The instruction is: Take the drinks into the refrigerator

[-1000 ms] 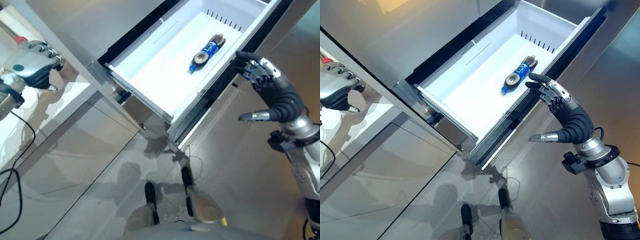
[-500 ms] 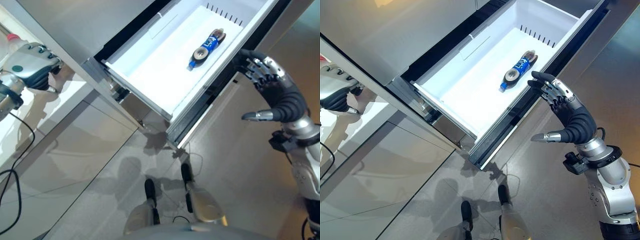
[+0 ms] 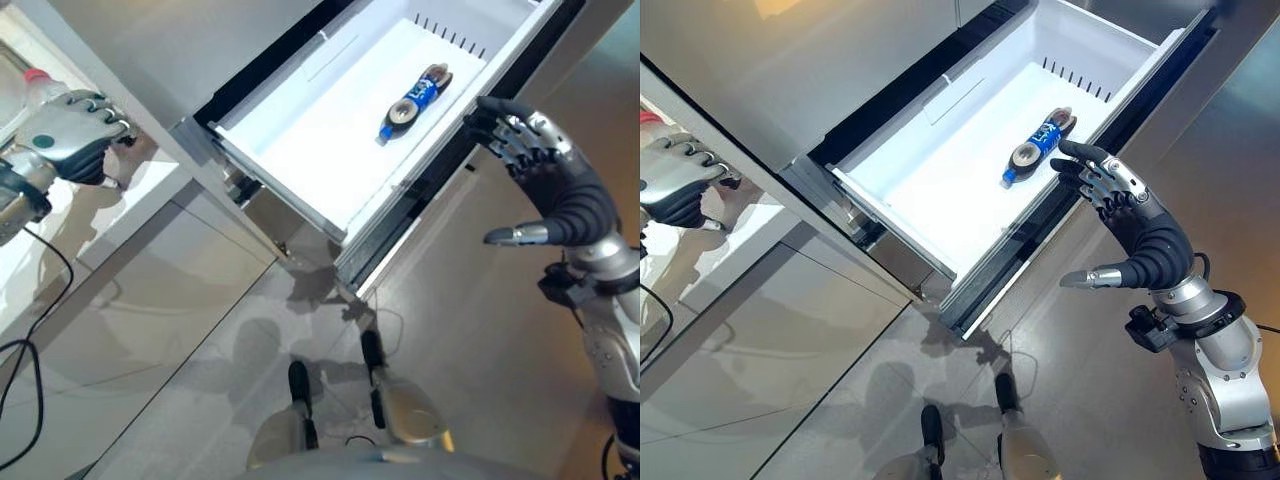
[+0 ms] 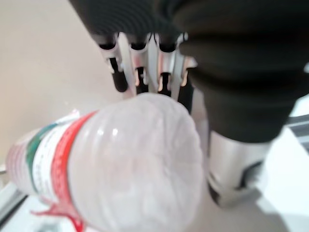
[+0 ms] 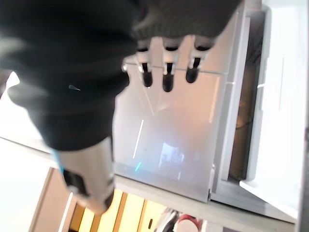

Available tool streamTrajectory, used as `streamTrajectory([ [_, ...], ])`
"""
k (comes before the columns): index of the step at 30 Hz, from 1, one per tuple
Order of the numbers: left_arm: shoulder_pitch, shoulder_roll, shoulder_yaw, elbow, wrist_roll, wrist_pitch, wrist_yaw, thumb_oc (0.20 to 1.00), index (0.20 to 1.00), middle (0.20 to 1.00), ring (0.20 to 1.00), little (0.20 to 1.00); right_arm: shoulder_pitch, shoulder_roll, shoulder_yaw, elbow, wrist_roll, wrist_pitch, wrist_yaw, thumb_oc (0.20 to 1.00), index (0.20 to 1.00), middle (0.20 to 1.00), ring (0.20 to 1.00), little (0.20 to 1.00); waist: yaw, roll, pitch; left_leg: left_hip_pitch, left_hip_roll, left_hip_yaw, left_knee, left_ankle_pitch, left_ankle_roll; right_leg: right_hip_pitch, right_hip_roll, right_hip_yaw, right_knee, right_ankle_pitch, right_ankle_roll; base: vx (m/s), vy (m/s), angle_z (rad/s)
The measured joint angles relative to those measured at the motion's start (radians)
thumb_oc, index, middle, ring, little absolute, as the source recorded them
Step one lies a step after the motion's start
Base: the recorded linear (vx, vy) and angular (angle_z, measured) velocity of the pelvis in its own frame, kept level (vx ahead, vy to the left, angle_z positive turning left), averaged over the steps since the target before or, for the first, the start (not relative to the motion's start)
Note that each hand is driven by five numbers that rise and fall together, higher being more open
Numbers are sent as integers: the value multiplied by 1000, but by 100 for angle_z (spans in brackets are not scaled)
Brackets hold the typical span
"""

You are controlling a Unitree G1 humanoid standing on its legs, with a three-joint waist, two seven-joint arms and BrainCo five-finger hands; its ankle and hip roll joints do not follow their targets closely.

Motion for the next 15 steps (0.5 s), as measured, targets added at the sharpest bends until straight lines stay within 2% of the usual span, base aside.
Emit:
streamTrajectory([
  [11,0,-5,-6,-51,-25,-7,-23,200,200,200,200,200,0,4,0,0,0,1,3,1000,1000,1000,1000,1000,-6,-2,1,2,0,-3,0,1,0,5,-2,-5,-2,0,0,-2,0,1],
  [15,1,-8,-6,-64,-51,-17,-45,200,200,200,200,200,0,8,0,0,0,2,4,1000,1000,1000,1000,1000,4,-1,2,16,-1,-9,0,1,0,26,-5,-11,-10,0,0,-3,16,4],
])
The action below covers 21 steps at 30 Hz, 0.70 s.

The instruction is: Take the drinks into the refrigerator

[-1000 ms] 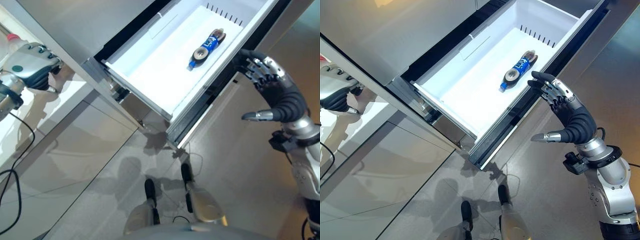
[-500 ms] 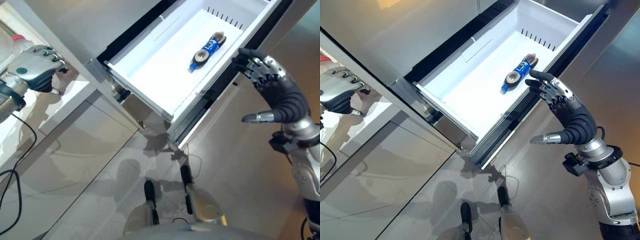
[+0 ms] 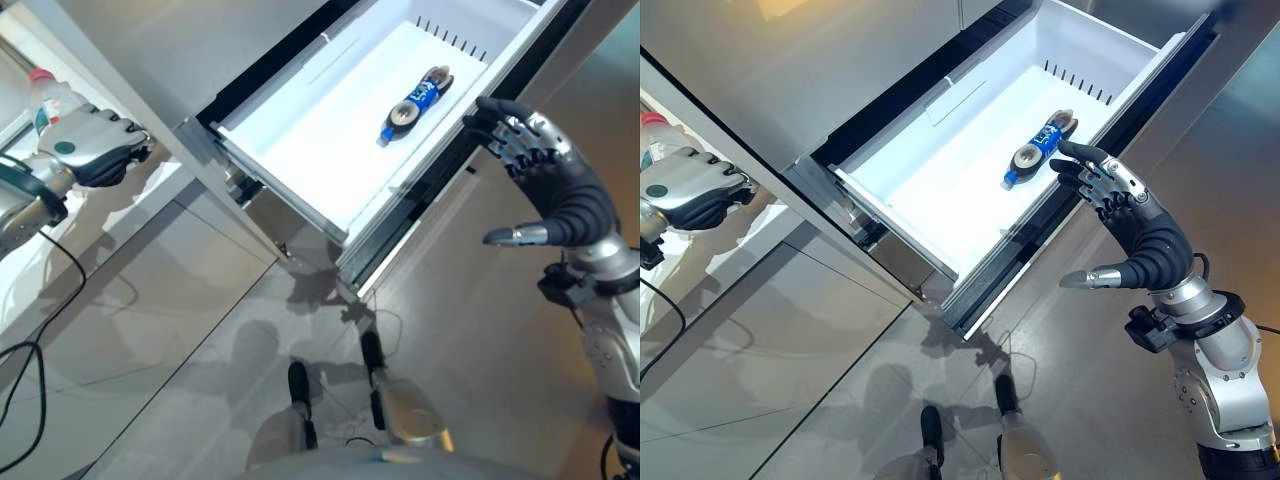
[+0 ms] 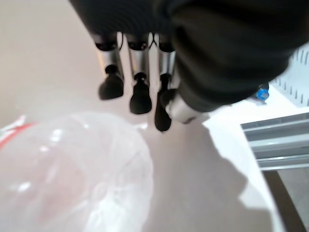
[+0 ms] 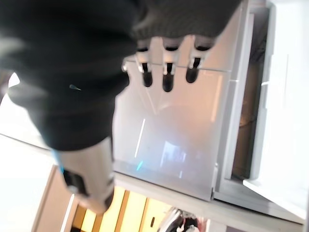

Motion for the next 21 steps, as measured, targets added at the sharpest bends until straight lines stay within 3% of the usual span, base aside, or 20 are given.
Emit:
streamTrajectory([
  [9,107,0,40,-31,-52,-11,-49,200,200,200,200,200,-1,10,5,0,0,3,12,1000,1000,1000,1000,1000,6,1,1,11,-9,-23,0,3,2,28,-6,-22,-14,0,0,-9,11,7],
  [10,122,-1,51,-33,-52,-11,-51,291,291,291,291,291,-2,11,7,-1,0,4,15,1000,1000,1000,1000,1000,4,1,1,11,-9,-23,0,4,2,28,-6,-23,-14,0,0,0,0,0],
  [11,143,-1,64,-34,-52,-11,-54,906,906,906,906,906,-2,11,7,-1,0,4,18,1000,1000,1000,1000,1000,7,2,1,12,-9,-24,0,4,1,30,-6,-24,-15,0,0,-14,14,3],
  [12,154,-2,74,-35,-52,-11,-55,1000,1000,1000,1000,1000,-3,11,8,-1,0,4,18,1000,1000,1000,1000,1000,8,2,1,13,-9,-25,0,4,1,31,-6,-25,-15,0,0,-17,14,4],
  [15,166,-39,96,-26,-81,-9,-59,1000,1000,1000,1000,1000,-12,13,17,-1,0,6,18,1000,1000,1000,1000,1000,10,3,2,27,-9,-30,0,4,1,48,-8,-30,-17,0,0,-14,10,6],
  [18,188,-151,177,-5,-161,0,-57,1000,1000,1000,1000,1000,-18,16,23,-1,0,9,21,1000,1000,1000,1000,1000,18,7,1,29,-8,-38,2,5,1,58,-9,-37,-22,0,0,-16,-3,7],
  [21,218,-152,194,-8,-170,25,-53,1000,1000,1000,1000,1000,-18,16,21,-1,-1,13,25,1000,1000,1000,1000,1000,26,12,-2,28,-10,-58,10,5,1,70,-12,-53,-27,0,0,-13,4,15],
])
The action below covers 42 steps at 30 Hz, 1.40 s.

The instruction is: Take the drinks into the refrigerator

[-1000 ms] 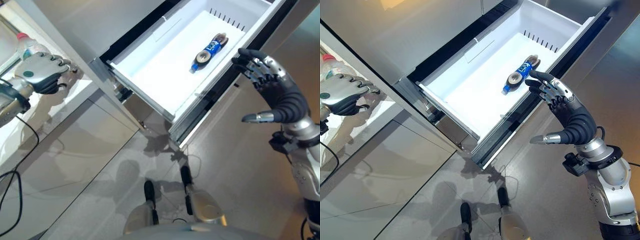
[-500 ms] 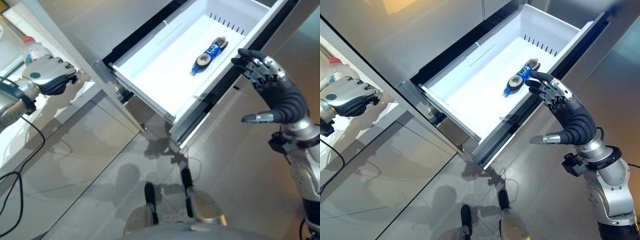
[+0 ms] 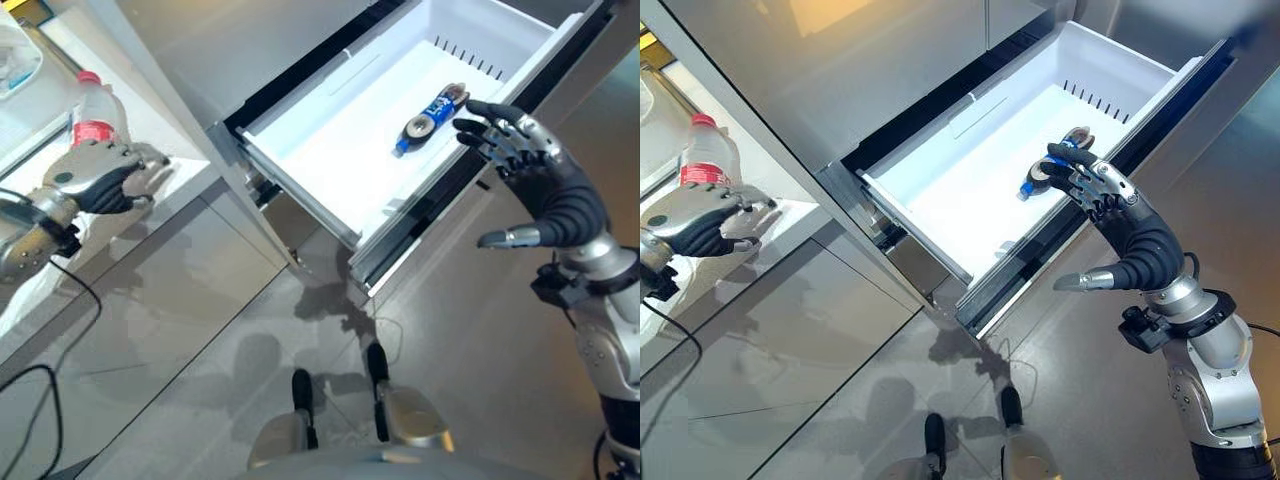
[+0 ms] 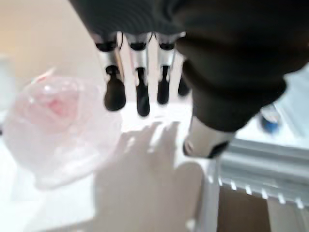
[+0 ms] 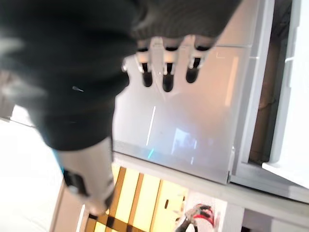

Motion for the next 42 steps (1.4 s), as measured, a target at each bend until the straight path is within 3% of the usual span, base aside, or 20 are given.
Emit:
streamTrajectory([
  [10,75,-1,59,6,21,47,-50,1000,1000,1000,1000,1000,3,1,0,0,-1,42,15,1000,1000,1000,1000,1000,32,4,-3,-1,-6,-31,15,2,-1,22,-7,-27,-4,0,0,-13,-1,9],
  [20,100,-1,90,82,83,81,-78,1000,1000,1000,1000,1000,16,4,0,0,-1,56,35,1000,1000,1000,1000,1000,26,9,-38,-2,-6,-47,20,2,-1,31,-8,-43,-4,0,0,-1,1,4],
  [33,102,-27,88,4,134,95,-77,1000,1000,1000,1000,1000,29,25,0,0,-3,73,36,1000,1000,1000,1000,1000,33,-28,-73,-15,-5,-79,19,14,-5,39,-9,-79,-5,-2,-3,-11,-12,10],
  [42,100,-47,86,161,211,135,-59,1000,1000,1000,1000,1000,47,38,0,0,-3,86,39,1000,1000,1000,1000,1000,31,-30,-81,-17,-4,-74,19,15,-5,33,-8,-76,-6,-1,-3,1,-2,0],
])
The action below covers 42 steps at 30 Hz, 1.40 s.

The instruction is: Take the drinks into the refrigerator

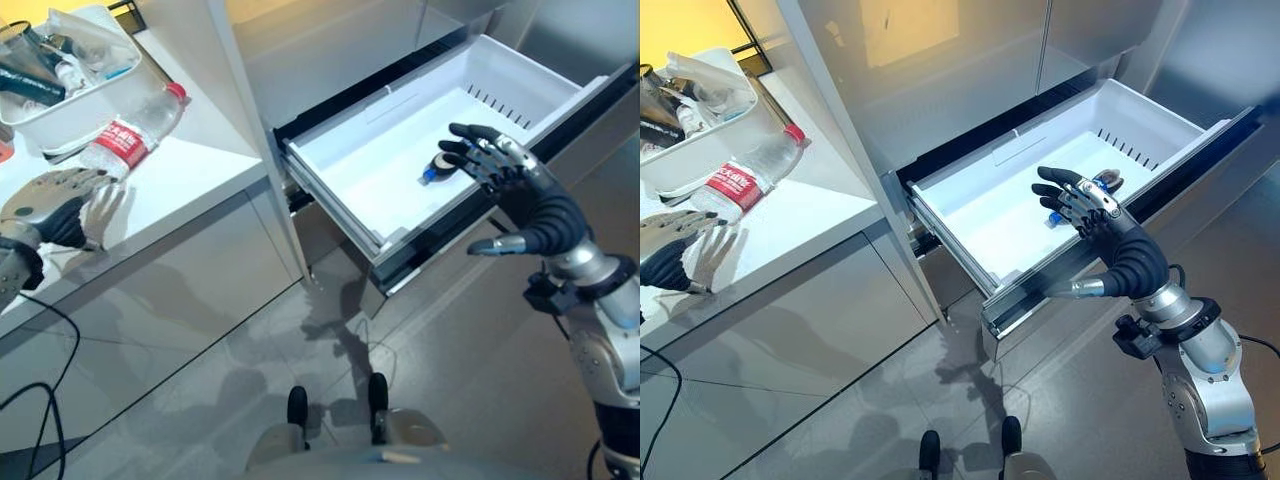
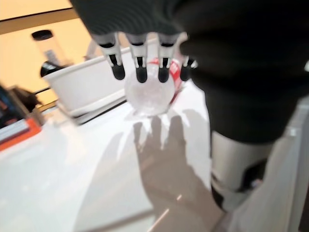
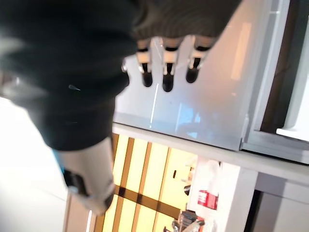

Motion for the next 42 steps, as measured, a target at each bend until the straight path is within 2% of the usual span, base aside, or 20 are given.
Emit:
streamTrajectory([
  [4,0,-13,4,21,36,35,31,1000,1000,1000,1000,1000,5,0,1,0,0,7,3,1000,1000,1000,1000,1000,-1,-4,-8,0,0,3,-2,0,0,-3,0,5,0,0,0,-6,4,-3],
  [7,-2,-64,12,20,45,65,72,1000,1000,1000,1000,1000,6,1,2,0,0,7,6,1000,1000,1000,1000,1000,0,-8,-32,1,2,10,-4,0,0,-7,1,14,-1,0,0,-10,-7,-7],
  [11,-27,-210,85,-10,41,102,141,1000,1000,1000,1000,1000,5,4,26,0,0,8,9,1000,1000,1000,1000,1000,2,-15,-40,7,5,21,-10,0,0,-7,3,22,-2,1,0,-6,-13,-7],
  [16,-28,-360,127,-89,3,125,236,1000,1000,1000,1000,1000,4,4,39,0,-16,8,9,1000,1000,1000,1000,1000,3,-26,-45,4,7,23,-13,0,0,-5,5,21,-15,7,-2,0,0,0],
  [19,-13,-463,162,-163,-17,125,265,1000,1000,1000,1000,1000,1,5,39,0,-16,8,6,1000,1000,1000,1000,1000,4,-29,-43,3,8,22,-15,1,0,-6,7,19,-15,8,-2,0,0,0],
  [24,54,-646,164,-285,-140,100,267,1000,1000,1000,1000,1000,-6,6,38,1,-17,9,-7,1000,1000,1000,1000,1000,5,-33,-39,0,6,15,-15,1,-1,-7,6,13,-15,6,-1,-1,-5,1],
  [30,143,-757,167,-421,-243,53,251,1000,1000,1000,1000,1000,-20,11,35,0,-17,8,-7,1000,1000,1000,1000,1000,6,-37,-25,-1,5,10,-16,1,-1,-6,8,6,-15,0,5,4,-10,3],
  [32,164,-782,166,-459,-268,37,232,1000,1000,1000,1000,1000,-21,17,30,-1,-17,8,-8,1000,1000,1000,1000,1000,7,-35,-13,-3,6,3,-16,1,-1,-6,6,2,-15,0,5,8,-6,5],
  [37,145,-776,164,-470,-283,25,224,1000,1000,1000,1000,1000,-23,34,30,-1,-17,8,-22,1000,1000,1000,1000,1000,9,-30,-8,-3,8,0,-17,1,-1,-5,7,-3,-15,-2,3,11,-5,3],
  [40,45,-763,148,-412,-286,26,248,1000,1000,1000,1000,1000,-31,34,34,0,-17,8,-27,1000,1000,1000,1000,1000,7,-28,-7,-3,7,-1,-17,1,-1,-4,6,-4,-15,-2,2,0,0,0],
  [42,-23,-721,109,-340,-289,34,270,1000,1000,1000,1000,1000,-42,35,35,0,-17,8,-27,1000,1000,1000,1000,1000,2,-25,-5,-3,7,-1,-17,1,-1,-4,7,-4,-15,-2,1,0,0,0],
])
